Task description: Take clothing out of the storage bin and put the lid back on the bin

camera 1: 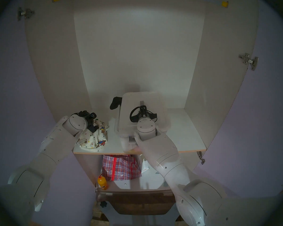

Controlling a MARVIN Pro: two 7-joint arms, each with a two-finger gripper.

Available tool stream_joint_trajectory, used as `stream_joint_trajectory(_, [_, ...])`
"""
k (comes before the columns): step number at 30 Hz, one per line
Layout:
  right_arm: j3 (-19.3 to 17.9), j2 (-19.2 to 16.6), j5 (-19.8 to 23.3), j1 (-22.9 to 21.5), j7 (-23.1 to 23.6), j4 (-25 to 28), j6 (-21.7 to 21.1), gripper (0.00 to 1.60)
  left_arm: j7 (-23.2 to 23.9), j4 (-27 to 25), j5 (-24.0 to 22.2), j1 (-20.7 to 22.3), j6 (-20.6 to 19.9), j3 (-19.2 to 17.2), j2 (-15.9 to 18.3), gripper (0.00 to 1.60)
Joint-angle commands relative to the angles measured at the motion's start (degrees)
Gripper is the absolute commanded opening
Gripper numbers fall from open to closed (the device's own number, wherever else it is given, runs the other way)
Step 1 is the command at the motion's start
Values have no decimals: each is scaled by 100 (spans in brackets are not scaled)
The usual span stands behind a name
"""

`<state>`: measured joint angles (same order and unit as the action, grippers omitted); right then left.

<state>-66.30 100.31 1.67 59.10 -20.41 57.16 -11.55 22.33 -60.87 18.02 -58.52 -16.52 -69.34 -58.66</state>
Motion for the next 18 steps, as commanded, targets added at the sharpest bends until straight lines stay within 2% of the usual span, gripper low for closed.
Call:
stream_joint_trajectory(1, [-49,241,38,-181,-152,-127,279,0,-13,-133,-8,159,33,-48,4,160])
stream_joint_trajectory(6, [-157,358,80,-424,-292,-413,485,0,-14,-130,-7,160,33,-47,3,160])
stream_joint_trajectory(12, [-313,411,249,-705,-276,-547,445,0,-15,-128,-7,161,33,-47,3,160])
stream_joint_trajectory(16, [-456,438,424,-766,-189,-466,186,0,-15,-127,-7,161,33,-46,3,160])
stream_joint_trajectory(18, [-668,526,678,-734,-113,-339,-215,0,-15,-126,-7,161,33,-46,2,160])
